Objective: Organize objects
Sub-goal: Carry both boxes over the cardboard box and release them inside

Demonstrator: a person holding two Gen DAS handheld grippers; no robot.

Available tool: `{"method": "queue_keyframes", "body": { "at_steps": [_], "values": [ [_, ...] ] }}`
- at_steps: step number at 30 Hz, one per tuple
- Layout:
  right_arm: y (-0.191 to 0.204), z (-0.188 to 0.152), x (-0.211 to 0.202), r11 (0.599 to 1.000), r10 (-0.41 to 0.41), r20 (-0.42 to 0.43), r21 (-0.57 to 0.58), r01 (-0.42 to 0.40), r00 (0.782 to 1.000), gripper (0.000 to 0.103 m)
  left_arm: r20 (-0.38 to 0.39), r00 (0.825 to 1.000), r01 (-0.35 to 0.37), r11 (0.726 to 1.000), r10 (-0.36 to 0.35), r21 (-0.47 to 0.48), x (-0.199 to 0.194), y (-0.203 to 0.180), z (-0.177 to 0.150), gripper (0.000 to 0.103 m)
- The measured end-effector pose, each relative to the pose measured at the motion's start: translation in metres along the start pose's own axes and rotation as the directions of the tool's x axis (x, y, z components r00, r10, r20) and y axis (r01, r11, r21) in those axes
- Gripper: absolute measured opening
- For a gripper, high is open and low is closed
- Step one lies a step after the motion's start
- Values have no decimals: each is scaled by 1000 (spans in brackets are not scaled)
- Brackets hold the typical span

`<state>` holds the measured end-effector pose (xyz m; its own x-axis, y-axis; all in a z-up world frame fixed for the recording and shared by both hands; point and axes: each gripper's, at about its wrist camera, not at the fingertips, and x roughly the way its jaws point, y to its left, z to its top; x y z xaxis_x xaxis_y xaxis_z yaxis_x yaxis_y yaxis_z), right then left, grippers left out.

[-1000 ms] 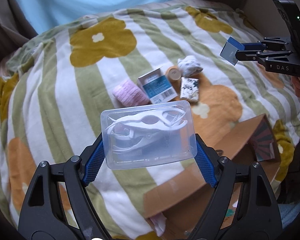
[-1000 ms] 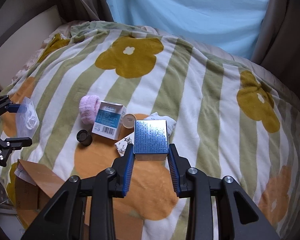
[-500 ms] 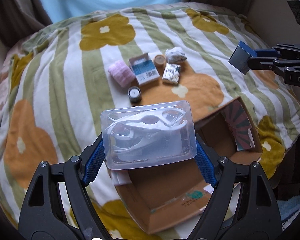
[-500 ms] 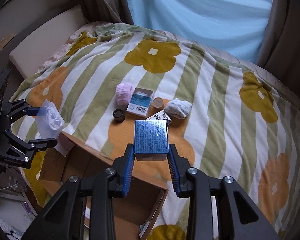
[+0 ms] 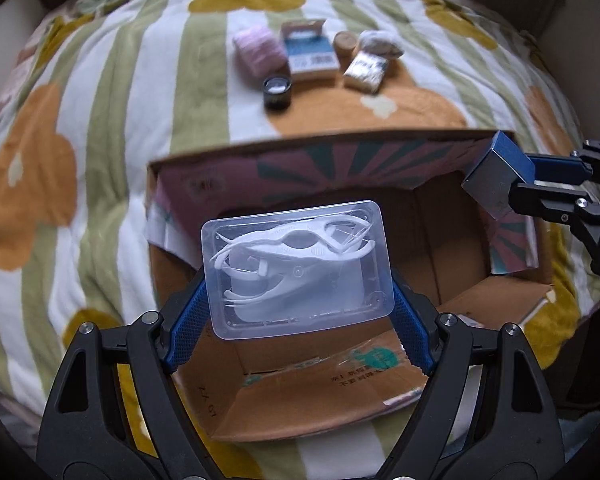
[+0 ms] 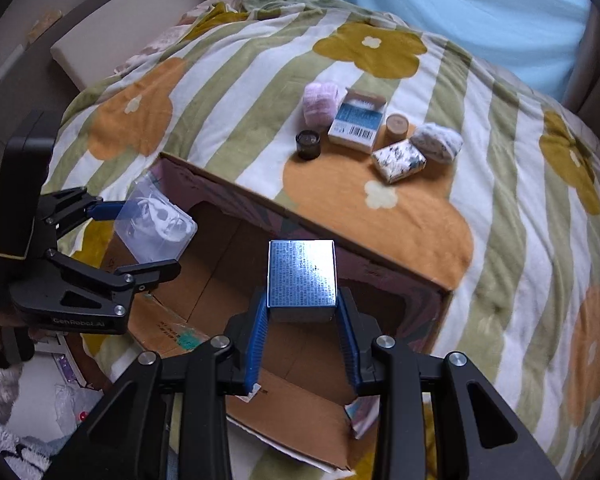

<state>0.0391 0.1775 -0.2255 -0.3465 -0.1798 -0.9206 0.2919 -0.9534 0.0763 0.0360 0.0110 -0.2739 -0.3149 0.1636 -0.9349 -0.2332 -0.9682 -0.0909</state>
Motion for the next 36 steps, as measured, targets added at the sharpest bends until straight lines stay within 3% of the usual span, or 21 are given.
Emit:
{"method": "queue_keyframes", "body": {
  "at_steps": [5,11,19,22,23,24,25,27,36],
  "values": [
    [-3,-14,29,999,-22,-35,38,23,999,31,-18,1000,11,998,-12,-62,20,5,-11,80],
    [-7,-18,38,998,-21,-58,62,25,998,31,-33,999,-1,1000,1,-25,26,0,-13,80],
    [-10,-20,37,996,-7,-65,87,13,998,31,-13,1000,17,999,-18,-46,16,-3,-8,80],
    [-10,-18,36,995,-22,-83,93,30,996,31,-5,1000,13,999,-13,-45,10,-5,-6,82],
    [-9,-17,36,996,-24,-90,87,32,996,32,-3,1000,13,999,-13,-45,9,-6,-5,88],
    [-9,-17,35,996,-30,-95,81,38,995,39,-1,1000,13,999,-13,-42,7,-6,-5,99],
    [-9,-16,33,996,-35,-98,78,43,995,46,5,1000,23,999,-23,-38,4,-6,-6,102],
    [-10,-16,30,996,-26,-93,81,34,995,74,14,999,37,999,-36,-37,0,-6,-7,103],
    [-15,-20,22,984,-24,-95,171,40,995,83,-9,999,52,997,-53,-57,-11,2,-6,102]
  ]
}}
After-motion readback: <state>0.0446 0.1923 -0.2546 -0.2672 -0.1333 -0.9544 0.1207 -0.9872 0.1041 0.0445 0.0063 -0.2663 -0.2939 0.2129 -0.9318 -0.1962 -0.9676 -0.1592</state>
